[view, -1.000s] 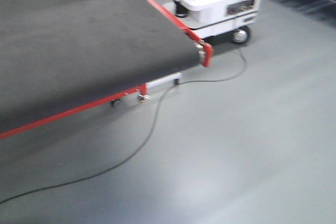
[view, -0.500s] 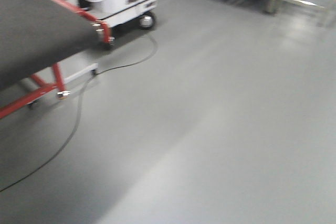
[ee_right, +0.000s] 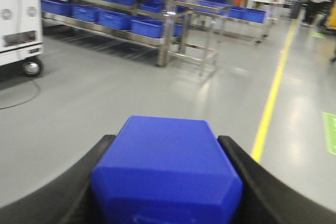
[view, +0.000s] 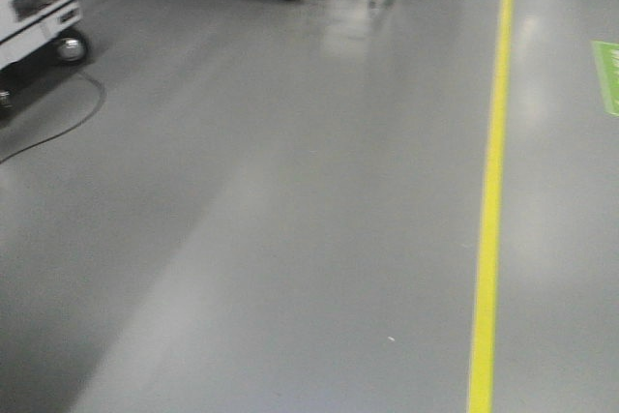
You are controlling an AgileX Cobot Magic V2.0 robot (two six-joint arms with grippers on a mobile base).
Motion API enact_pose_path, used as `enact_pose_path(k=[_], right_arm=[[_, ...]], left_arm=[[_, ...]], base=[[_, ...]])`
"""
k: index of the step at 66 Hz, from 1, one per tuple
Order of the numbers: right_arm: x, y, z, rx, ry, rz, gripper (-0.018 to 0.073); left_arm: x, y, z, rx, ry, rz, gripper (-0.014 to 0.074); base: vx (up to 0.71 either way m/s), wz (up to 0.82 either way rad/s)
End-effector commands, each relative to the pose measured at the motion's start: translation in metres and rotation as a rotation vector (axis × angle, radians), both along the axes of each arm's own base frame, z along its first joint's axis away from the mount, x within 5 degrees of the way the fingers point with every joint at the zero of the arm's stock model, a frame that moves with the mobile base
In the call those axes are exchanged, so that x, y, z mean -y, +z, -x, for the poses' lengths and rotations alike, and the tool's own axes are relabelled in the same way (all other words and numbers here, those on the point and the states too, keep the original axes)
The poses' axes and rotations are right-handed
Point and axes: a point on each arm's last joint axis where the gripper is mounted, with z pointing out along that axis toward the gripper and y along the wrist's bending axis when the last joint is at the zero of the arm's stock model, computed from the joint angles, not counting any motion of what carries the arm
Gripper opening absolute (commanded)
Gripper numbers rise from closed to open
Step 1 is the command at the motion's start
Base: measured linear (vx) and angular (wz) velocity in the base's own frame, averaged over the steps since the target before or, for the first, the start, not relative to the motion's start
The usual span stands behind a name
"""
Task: Pour parts from conveyor to right shelf
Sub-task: 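Drive away from the conveyor holding the block in the right gripper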
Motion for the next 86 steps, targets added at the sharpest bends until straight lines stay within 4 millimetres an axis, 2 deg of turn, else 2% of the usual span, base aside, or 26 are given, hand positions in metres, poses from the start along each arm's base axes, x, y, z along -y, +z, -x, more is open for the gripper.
enact_pose_path(k=[1, 48, 86], right_arm=[[0.0022, 0.0145, 0.0000, 0.088, -0.026, -0.010, -0.0005], [0.0022, 0.0144, 0.0000, 0.088, -0.026, -0.010, -0.0005], [0.0022, 0.0144, 0.0000, 0.088, -0.026, -0.010, -0.0005]], left_arm=[[0.0002, 0.0121, -0.0012, 0.077, -0.001, 0.012, -0.0006], [0.0002, 0.0121, -0.0012, 0.077, -0.001, 0.012, -0.0006], [0.0002, 0.0121, -0.0012, 0.077, -0.001, 0.012, -0.0006]], base=[[-0.26, -0.71], [-0.17, -0.55], [0.01, -0.06]])
